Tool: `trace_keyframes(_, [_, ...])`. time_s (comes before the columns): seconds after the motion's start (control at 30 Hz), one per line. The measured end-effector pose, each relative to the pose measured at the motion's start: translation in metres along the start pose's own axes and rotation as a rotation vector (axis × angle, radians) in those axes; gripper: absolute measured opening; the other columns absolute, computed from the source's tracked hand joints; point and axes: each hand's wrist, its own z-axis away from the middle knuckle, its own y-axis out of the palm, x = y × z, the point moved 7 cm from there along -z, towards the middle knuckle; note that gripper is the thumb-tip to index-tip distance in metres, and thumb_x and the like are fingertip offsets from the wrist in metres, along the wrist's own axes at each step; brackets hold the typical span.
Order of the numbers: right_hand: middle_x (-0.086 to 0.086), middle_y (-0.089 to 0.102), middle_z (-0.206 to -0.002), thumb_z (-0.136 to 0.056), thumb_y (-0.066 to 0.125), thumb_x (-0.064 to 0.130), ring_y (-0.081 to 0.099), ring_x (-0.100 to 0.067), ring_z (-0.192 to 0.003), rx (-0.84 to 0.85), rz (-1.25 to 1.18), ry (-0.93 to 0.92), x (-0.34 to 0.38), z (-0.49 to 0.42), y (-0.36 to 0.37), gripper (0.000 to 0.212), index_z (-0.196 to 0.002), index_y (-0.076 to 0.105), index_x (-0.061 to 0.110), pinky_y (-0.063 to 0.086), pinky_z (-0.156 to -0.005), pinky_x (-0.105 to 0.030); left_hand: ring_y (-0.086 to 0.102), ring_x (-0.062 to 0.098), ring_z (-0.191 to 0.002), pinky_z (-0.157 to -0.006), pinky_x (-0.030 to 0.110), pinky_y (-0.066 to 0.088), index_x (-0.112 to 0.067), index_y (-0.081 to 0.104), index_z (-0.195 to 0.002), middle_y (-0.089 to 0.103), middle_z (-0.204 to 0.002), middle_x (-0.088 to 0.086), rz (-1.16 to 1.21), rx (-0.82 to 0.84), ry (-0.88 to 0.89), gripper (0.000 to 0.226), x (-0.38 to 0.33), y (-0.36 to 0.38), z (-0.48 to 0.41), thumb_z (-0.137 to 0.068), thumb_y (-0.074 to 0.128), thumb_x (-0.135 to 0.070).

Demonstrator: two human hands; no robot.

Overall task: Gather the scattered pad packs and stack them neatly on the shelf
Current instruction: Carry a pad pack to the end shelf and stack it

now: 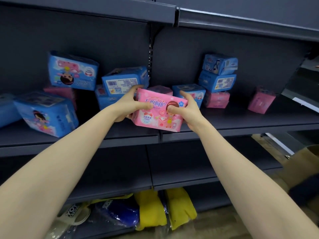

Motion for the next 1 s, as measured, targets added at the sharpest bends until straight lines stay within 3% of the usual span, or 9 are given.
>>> trace_keyframes(0.13, [-0.004, 0.039, -0.135, -0.067, 0.083, 0.015, 0.045, -0.016, -0.120, 0.018, 0.414, -0.144, 0.016, 0.027, 0.023, 0.082, -0.138, 0.042, 0.020, 0.042, -0.097, -0.026, 0.062, 0.015, -0.096, -0.074, 0.042, 0.054, -0.033, 0.025, -0.139, 0.056, -0.117, -0.003, -0.014, 0.005, -0.002, 0.081, 0.017, -0.010, 0.020, -0.076, 0.075, -0.018])
trace_keyframes(0.27, [-0.004, 0.034, -0.138, -0.068, 0.083, 0.018, 0.041, -0.010, -0.115, 0.023, 0.555, -0.180, 0.019, 0.047, 0.040, 0.077, -0.136, 0.045, 0.020, 0.033, -0.087, -0.014, 0.059, 0.018, -0.105, -0.072, 0.034, 0.053, -0.027, 0.025, -0.141, 0.052, -0.125, 0.002, -0.018, -0.006, 0.026, 0.085, 0.028, -0.016, 0.039, -0.075, 0.076, -0.015])
trace_keyframes(0.43, [-0.003, 0.040, -0.133, -0.064, 0.085, 0.019, 0.044, -0.016, -0.121, 0.013, 0.618, -0.228, 0.016, 0.062, 0.053, 0.075, -0.131, 0.052, 0.018, 0.036, -0.094, -0.022, 0.050, 0.017, -0.120, -0.099, 0.032, 0.044, -0.021, 0.030, -0.144, 0.048, -0.135, 0.001, -0.339, -0.137, 0.085, 0.096, 0.022, -0.029, 0.066, -0.065, 0.084, -0.023])
trace_keyframes(0.63, [-0.004, 0.041, -0.131, -0.064, 0.085, 0.017, 0.045, -0.016, -0.119, 0.042, 0.577, -0.324, 0.018, 0.084, 0.065, 0.075, -0.131, 0.051, 0.015, 0.032, -0.089, -0.015, 0.048, 0.019, -0.122, -0.090, 0.021, 0.037, -0.017, 0.028, -0.146, 0.049, -0.135, 0.004, -0.623, -0.284, 0.083, 0.099, -0.001, -0.028, 0.104, -0.063, 0.083, -0.025])
trace_keyframes(0.77, [-0.007, 0.040, -0.131, -0.065, 0.084, 0.016, 0.044, -0.020, -0.120, 0.107, 0.586, -0.377, 0.020, 0.105, 0.069, 0.075, -0.131, 0.050, 0.014, 0.035, -0.095, -0.021, 0.051, 0.023, -0.117, -0.094, 0.031, 0.043, -0.013, 0.034, -0.142, 0.055, -0.127, 0.005, -0.732, -0.409, 0.046, 0.094, -0.007, -0.018, 0.137, -0.061, 0.081, -0.025])
trace_keyframes(0.87, [-0.008, 0.039, -0.130, -0.065, 0.083, 0.016, 0.044, -0.024, -0.119, 0.162, 0.600, -0.405, 0.020, 0.121, 0.073, 0.074, -0.132, 0.049, 0.013, 0.037, -0.099, -0.027, 0.051, 0.027, -0.113, -0.088, 0.035, 0.043, -0.012, 0.045, -0.132, 0.055, -0.121, 0.007, -0.792, -0.495, 0.045, 0.081, -0.007, -0.008, 0.165, -0.059, 0.079, -0.024])
trace_keyframes(1.0, [-0.006, 0.037, -0.130, -0.066, 0.083, 0.019, 0.042, -0.028, -0.117, 0.276, 0.611, -0.457, 0.019, 0.150, 0.095, 0.072, -0.130, 0.050, 0.015, 0.039, -0.097, -0.030, 0.045, 0.032, -0.121, -0.095, 0.039, 0.041, -0.017, 0.038, -0.138, 0.038, -0.138, 0.013, -0.887, -0.554, -0.065, 0.078, 0.008, -0.001, 0.207, -0.070, 0.074, -0.025])
